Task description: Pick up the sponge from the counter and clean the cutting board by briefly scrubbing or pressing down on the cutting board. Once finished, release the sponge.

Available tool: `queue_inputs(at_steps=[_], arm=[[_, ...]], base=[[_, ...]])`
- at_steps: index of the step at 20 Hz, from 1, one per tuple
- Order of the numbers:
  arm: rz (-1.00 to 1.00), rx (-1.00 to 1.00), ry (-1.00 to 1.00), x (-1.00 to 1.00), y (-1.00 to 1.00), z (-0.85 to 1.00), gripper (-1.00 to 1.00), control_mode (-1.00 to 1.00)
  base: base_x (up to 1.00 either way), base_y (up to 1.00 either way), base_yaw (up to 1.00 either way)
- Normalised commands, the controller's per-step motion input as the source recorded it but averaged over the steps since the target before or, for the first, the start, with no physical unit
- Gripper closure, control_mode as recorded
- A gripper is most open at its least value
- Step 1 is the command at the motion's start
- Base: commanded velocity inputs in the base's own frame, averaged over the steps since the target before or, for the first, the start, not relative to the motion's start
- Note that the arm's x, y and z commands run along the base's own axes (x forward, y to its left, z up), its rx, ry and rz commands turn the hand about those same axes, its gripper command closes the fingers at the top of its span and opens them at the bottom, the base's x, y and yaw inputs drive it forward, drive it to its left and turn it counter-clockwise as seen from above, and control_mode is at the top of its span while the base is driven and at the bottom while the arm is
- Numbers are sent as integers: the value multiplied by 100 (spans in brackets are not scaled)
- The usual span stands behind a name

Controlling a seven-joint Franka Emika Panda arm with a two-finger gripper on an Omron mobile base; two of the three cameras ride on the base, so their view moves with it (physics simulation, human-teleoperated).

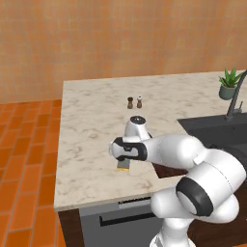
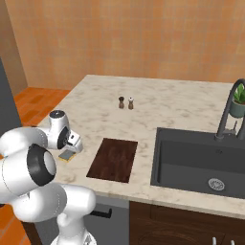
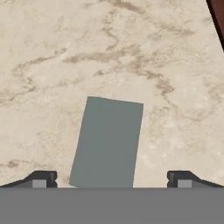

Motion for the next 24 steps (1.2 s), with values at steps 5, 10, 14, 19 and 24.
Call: queue_inputs(at_steps=[5,10,14,19,24], arm=[[0,0,0,11,0,-17,-100,-100],[0,0,0,3,5,-17,-100,-100],[0,0,0,7,0,-17,-100,-100],[0,0,0,25,4,-20,-100,-100],[0,0,2,31,22,-21,-100,-100]], base=[[0,0,0],[0,0,0],[0,0,0],[0,0,0],[0,0,0]])
